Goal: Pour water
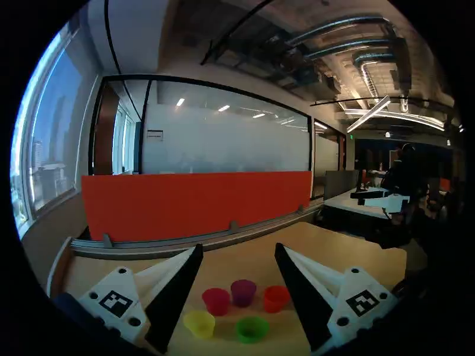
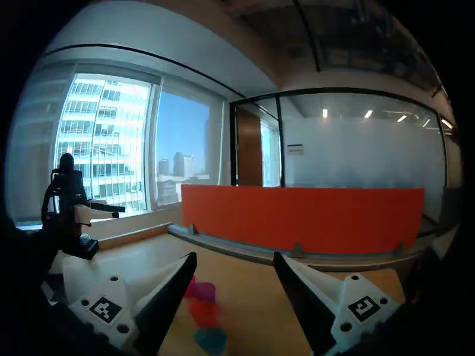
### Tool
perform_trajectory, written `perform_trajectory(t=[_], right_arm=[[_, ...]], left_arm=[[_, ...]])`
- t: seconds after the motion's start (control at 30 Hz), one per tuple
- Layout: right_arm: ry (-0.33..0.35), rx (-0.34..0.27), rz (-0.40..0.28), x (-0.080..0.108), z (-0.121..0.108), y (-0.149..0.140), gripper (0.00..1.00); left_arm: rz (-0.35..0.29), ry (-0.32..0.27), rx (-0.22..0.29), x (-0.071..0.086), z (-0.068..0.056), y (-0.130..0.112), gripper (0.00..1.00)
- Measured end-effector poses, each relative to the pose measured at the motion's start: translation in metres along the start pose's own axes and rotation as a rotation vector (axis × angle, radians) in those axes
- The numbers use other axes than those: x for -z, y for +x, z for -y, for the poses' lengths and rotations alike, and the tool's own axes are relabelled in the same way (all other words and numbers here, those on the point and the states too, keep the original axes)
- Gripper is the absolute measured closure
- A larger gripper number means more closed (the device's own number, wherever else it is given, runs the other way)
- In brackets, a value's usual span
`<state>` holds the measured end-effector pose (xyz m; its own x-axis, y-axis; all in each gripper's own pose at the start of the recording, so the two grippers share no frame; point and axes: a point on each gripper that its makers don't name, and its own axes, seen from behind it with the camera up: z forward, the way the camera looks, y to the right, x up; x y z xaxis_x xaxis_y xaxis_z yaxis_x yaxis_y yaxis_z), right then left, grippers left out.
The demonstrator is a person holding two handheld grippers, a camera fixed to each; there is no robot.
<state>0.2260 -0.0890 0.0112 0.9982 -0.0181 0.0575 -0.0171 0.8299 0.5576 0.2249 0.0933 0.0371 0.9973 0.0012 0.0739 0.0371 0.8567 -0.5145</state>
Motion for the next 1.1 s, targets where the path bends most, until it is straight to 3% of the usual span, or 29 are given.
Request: perform_trajectory(t=[0.4,0.67,1.1], right_arm=[[0.07,0.034,0.095,-0.001,0.011,-0.017,0.01],[0.12,0.039,0.154,0.0,0.023,-0.029,0.01],[0.164,0.075,0.218,0.006,0.035,-0.049,0.0]], left_arm=[[0.065,-0.043,-0.077,0.003,-0.011,-0.023,0.1],[0.114,-0.112,-0.084,0.004,-0.027,-0.039,0.1],[0.18,-0.169,-0.124,0.002,-0.036,-0.067,0.1]])
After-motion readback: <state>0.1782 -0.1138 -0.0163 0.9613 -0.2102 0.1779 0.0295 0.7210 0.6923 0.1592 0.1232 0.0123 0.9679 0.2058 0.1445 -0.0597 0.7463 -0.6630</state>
